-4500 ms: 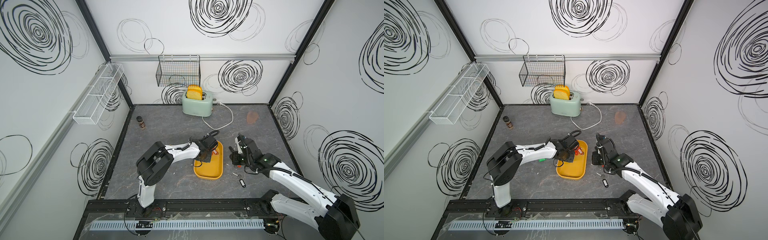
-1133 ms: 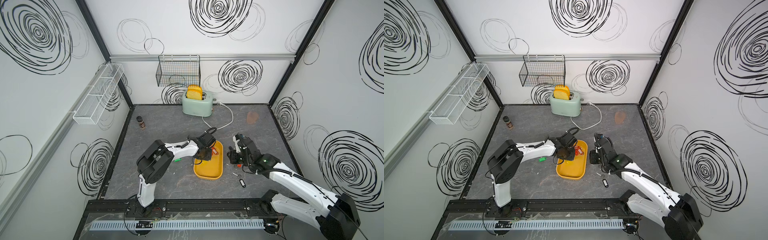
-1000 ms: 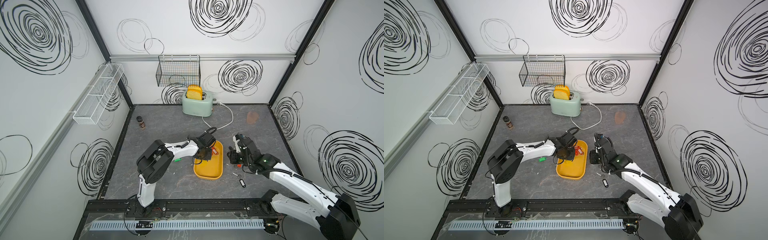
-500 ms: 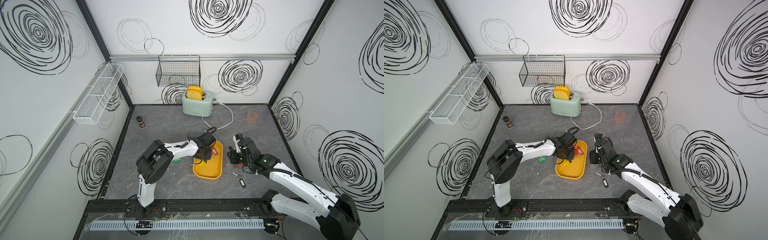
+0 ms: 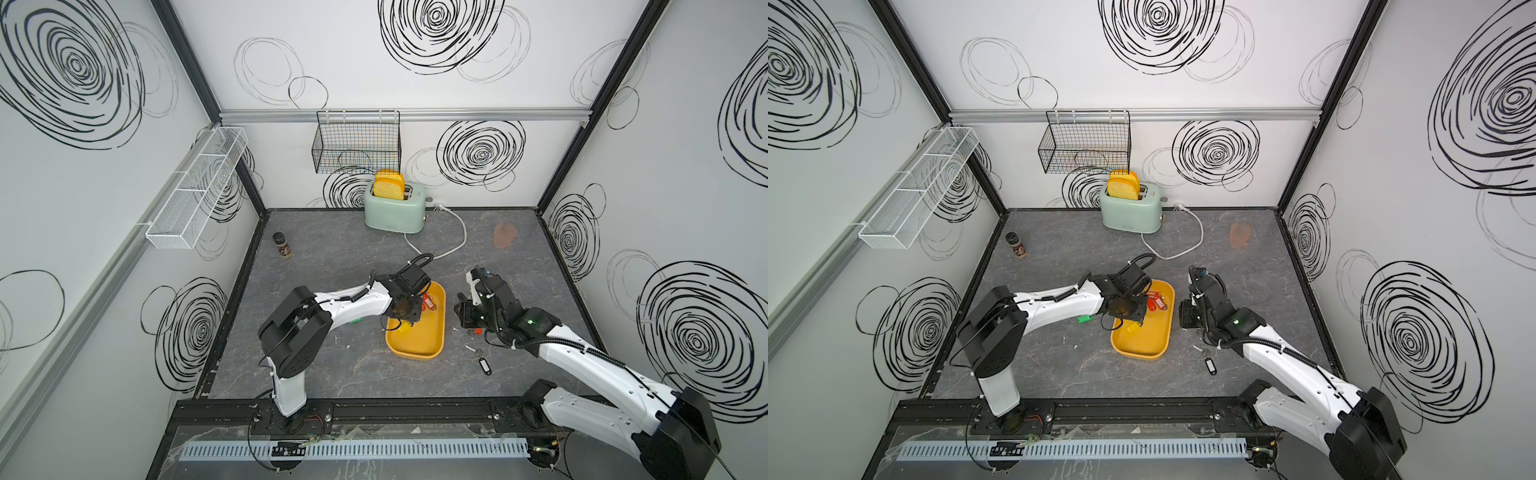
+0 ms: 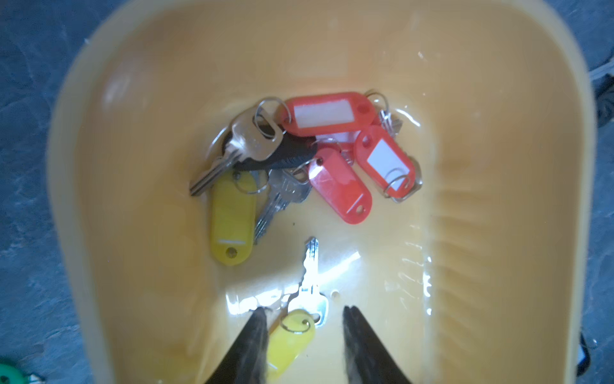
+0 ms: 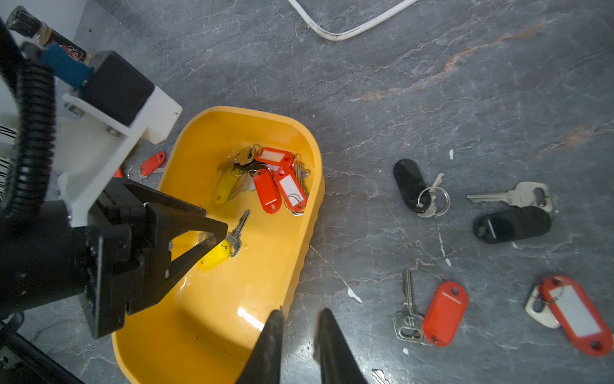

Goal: Take the keys out of the storage box
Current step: Pick up the key from the storage box.

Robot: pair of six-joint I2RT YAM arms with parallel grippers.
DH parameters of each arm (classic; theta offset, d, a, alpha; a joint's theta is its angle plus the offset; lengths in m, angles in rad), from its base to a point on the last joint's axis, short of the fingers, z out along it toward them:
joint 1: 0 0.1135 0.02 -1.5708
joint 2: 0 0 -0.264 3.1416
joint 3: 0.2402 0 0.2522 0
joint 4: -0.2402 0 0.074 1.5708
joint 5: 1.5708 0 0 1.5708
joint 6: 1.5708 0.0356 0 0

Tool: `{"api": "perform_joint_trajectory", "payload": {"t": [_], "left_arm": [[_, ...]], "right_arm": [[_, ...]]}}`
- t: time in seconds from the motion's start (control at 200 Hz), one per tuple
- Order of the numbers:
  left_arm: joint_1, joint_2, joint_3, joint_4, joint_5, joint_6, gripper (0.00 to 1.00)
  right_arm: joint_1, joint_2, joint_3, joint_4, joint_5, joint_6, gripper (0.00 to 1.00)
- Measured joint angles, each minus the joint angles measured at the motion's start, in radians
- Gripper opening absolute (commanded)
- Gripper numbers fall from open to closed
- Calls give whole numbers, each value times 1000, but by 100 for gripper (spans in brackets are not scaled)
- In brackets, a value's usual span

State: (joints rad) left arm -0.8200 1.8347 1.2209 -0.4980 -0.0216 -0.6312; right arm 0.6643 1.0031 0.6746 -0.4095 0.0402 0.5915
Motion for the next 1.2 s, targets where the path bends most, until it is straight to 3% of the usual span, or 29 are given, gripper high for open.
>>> {"api": "perform_joint_trajectory", "payload": {"t": [1.201], "left_arm": [[0,72,0,0,48,29,11]], "right_arm": [[0,0,-15,20,7,0,24]]}}
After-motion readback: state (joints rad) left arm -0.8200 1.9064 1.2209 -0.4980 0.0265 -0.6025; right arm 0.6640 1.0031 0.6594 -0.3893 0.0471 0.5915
